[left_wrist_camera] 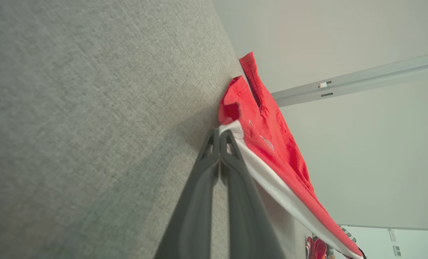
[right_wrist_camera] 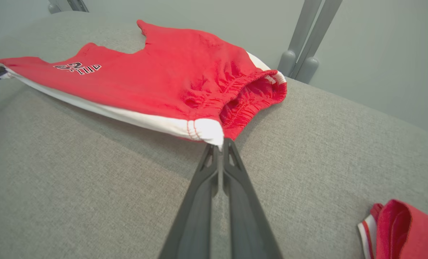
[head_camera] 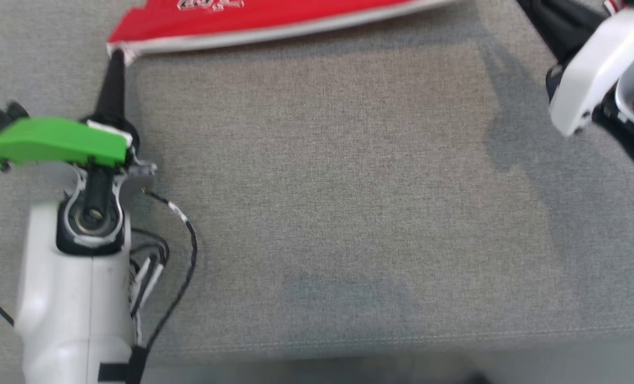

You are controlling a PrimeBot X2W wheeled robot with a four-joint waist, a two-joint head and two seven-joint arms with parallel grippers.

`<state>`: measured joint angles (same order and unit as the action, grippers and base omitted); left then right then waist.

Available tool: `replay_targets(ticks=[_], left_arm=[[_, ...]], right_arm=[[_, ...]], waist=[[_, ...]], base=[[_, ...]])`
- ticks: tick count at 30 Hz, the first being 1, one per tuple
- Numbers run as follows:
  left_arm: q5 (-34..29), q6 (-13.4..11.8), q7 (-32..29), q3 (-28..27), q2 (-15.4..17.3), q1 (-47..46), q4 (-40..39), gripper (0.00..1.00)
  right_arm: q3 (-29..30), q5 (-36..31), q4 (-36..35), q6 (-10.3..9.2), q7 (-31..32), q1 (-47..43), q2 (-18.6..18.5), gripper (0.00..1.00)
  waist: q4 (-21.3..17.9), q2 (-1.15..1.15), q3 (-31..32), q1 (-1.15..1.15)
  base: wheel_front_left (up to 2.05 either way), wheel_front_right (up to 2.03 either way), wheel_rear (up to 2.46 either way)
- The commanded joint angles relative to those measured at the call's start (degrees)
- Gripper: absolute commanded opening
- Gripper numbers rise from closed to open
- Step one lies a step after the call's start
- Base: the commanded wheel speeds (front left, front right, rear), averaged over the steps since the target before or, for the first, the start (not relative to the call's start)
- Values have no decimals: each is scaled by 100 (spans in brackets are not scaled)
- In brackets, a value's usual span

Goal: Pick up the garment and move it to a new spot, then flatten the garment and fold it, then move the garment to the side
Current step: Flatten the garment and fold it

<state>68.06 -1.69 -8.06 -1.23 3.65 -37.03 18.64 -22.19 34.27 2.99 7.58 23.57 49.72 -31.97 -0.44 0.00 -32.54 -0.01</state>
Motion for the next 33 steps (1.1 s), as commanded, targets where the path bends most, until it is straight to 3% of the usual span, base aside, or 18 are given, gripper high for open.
replay_targets(ticks=[1,7,18,26,33], left_arm=[[61,-88,-12,0,2,409,68,0],[207,-146,90,46,-11,1228,-154,0],[241,-277,322,173,-21,2707,-922,0],[208,-470,418,327,-34,3785,-1664,0],[94,-667,170,559,82,4455,-2401,0]], right_arm=[[113,28,-129,-17,165,-315,-92,0],[456,107,-687,-18,859,-1508,-159,0],[696,-146,-616,-21,955,-2765,111,0],[902,-43,-776,-21,1067,-3644,242,0],[1220,227,-1332,-18,1740,-4509,164,0]], waist=[[141,0,428,1],[184,0,993,1],[254,0,1674,1],[347,0,1948,1],[410,0,2020,1]], base=[[0,0,0],[0,0,0],[0,0,0],[0,0,0],[0,0,0]])
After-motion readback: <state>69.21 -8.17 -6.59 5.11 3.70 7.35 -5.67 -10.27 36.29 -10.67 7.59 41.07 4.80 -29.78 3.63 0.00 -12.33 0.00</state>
